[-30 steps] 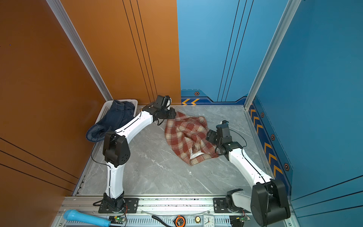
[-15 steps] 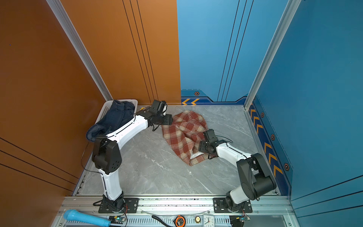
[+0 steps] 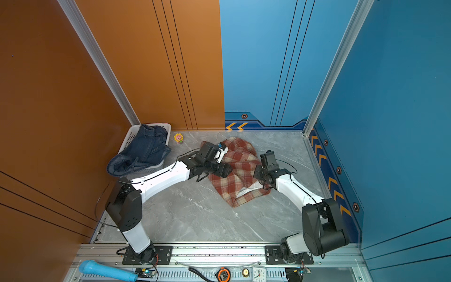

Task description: Fold and stack the skirts

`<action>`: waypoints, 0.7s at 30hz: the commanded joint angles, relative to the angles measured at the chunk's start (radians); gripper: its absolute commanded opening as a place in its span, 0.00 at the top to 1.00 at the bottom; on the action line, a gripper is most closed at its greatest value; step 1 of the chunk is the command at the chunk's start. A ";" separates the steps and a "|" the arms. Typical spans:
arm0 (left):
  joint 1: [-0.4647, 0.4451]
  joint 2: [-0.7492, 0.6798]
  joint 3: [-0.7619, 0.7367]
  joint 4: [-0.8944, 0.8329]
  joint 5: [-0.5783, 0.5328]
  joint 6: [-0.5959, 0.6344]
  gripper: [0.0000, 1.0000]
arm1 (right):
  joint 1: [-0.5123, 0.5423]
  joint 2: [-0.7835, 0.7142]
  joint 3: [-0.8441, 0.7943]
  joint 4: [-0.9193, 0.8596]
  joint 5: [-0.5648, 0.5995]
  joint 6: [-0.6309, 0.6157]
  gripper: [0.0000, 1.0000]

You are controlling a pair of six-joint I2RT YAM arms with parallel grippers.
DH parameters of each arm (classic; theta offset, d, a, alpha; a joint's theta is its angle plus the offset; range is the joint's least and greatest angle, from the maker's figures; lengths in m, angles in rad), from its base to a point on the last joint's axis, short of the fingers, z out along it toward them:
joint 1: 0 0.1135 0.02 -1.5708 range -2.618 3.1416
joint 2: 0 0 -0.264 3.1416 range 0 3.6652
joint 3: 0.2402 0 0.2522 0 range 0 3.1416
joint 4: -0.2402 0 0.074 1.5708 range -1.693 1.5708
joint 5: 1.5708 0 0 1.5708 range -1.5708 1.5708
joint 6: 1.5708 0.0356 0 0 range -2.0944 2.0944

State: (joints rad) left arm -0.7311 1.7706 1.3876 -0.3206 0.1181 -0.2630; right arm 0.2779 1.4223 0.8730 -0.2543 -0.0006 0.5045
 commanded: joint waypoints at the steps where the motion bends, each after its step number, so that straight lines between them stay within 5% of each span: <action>1: -0.054 0.049 0.028 0.057 0.010 0.033 0.19 | -0.003 -0.033 0.007 -0.020 -0.003 0.025 1.00; 21: -0.159 0.320 0.102 0.068 -0.116 0.016 0.21 | -0.030 -0.123 -0.029 -0.022 0.012 0.047 1.00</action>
State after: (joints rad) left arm -0.8814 2.0647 1.4441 -0.2729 0.0544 -0.2329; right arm 0.2485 1.3266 0.8551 -0.2554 -0.0002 0.5354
